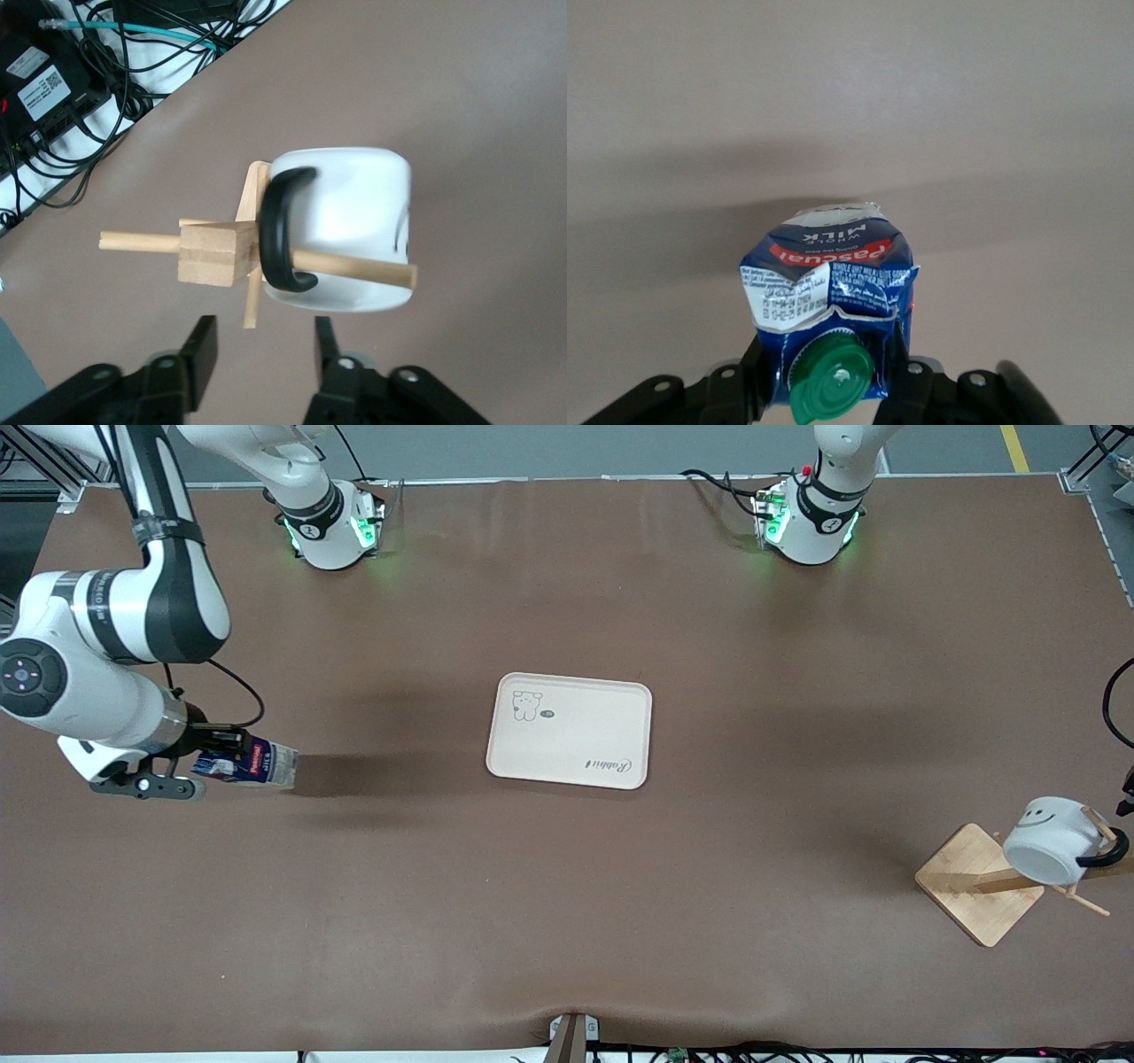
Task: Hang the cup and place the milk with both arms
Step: 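Hang the mug handle on the stand peg while the right gripper lowers the carton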
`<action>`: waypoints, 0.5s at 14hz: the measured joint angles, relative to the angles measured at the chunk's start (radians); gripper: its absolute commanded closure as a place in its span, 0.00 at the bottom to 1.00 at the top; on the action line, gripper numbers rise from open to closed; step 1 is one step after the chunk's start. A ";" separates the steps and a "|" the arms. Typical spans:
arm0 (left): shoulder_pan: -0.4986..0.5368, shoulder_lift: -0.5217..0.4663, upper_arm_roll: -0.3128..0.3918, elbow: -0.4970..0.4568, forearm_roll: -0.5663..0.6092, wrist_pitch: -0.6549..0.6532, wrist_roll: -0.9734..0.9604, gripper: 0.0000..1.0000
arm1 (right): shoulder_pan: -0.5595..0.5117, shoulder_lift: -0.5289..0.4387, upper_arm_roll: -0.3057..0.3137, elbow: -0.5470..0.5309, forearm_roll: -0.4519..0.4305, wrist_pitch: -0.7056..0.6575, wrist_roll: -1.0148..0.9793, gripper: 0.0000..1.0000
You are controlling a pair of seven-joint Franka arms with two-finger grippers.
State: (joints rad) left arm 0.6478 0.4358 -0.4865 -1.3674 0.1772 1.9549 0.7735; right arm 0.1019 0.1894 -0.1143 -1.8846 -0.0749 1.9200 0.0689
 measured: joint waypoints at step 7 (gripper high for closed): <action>-0.004 -0.138 -0.110 0.017 0.000 -0.231 -0.413 0.00 | -0.047 -0.024 0.008 -0.158 0.000 0.129 -0.047 1.00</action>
State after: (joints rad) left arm 0.6441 0.2982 -0.5960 -1.3507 0.1771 1.7234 0.3606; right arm 0.0554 0.1659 -0.1062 -2.0421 -0.0749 2.0487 0.0215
